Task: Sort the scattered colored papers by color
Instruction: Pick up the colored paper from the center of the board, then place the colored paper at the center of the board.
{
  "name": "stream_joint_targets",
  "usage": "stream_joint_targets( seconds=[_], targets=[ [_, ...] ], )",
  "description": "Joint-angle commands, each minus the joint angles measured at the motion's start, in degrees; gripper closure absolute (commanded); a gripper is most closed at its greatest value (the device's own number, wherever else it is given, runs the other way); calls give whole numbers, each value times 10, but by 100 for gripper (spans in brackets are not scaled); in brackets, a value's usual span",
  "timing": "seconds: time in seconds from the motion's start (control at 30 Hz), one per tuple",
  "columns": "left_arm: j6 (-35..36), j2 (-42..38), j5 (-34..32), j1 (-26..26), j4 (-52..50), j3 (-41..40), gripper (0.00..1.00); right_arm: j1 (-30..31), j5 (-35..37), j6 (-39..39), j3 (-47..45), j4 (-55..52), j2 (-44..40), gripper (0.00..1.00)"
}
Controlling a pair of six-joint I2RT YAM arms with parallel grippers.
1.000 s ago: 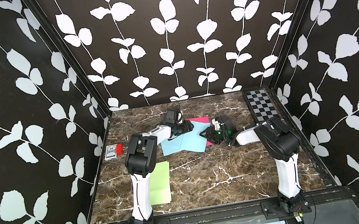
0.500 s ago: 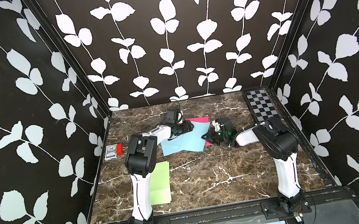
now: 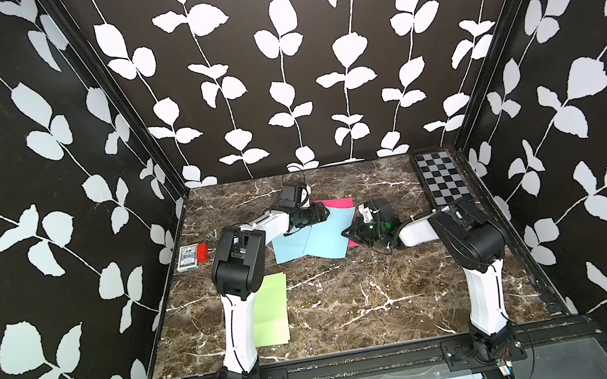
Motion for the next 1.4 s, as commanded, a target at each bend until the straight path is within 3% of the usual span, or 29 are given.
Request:
stream_joint_targets(
  seconds=[0.0,0.23,0.6,0.87,1.13,1.37],
  targets=[
    [37,-69,-4,2,-9,15,27,-2,-11,-12,16,-7,-46,100],
    [63,-141,-31,4,6,-14,24,6,-18,-23,24,-45,-107,100],
    [55,-273,-71,4,91,-140,23,67,-39,-82,40,-182,-227,100],
    [42,-371,-81,4,113,-231,21,136,-62,-74,-24,-202,-304,100],
    [45,-445,-102,4,97,-283,19,197,-34,13,-130,-103,-333,100],
    [43,-463,-103,4,93,-295,18,224,-10,85,-210,16,-279,100]
  ],
)
